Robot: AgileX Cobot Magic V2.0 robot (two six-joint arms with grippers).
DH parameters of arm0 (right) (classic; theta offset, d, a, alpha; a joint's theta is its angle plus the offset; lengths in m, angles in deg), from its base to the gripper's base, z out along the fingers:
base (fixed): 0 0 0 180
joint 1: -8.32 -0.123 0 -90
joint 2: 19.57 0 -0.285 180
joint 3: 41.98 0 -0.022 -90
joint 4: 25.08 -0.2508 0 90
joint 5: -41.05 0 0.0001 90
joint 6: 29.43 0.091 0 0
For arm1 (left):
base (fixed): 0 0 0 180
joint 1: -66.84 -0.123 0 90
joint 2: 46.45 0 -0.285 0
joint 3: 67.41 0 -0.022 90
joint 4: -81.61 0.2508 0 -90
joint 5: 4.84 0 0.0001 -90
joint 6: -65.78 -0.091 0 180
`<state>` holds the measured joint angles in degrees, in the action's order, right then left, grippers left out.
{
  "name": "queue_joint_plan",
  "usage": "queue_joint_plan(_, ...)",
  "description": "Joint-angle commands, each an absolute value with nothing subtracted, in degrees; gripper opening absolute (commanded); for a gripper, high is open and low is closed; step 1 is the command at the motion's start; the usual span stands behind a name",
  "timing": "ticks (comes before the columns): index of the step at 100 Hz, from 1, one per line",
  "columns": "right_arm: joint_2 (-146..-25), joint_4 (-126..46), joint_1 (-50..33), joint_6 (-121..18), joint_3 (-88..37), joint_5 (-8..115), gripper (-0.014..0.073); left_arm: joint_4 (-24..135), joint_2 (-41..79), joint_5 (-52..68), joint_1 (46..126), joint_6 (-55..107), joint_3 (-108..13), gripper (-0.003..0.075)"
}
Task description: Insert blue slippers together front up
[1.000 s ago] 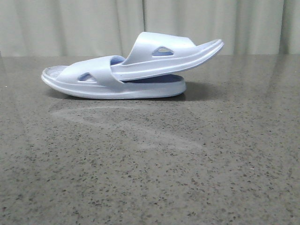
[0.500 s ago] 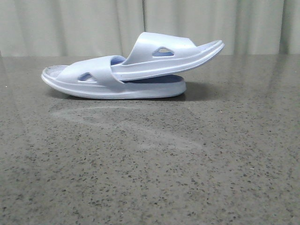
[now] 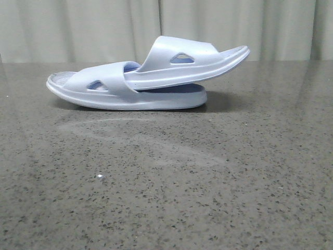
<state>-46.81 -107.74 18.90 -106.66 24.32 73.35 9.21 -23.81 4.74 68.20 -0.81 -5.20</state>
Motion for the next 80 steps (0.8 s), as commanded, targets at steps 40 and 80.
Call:
queue_joint_plan(40, -47.0, -110.2, 18.8, -107.0, 22.8, 73.5, -0.0085, 70.6, -34.1, -8.3, 68.1, 55.5, 7.0, 0.0015)
queue_joint_plan(80, -47.0, -110.3, 18.8, -107.0, 22.8, 73.5, -0.0085, 71.0, -37.6, -7.6, 68.1, 55.5, 10.5, 0.0015)
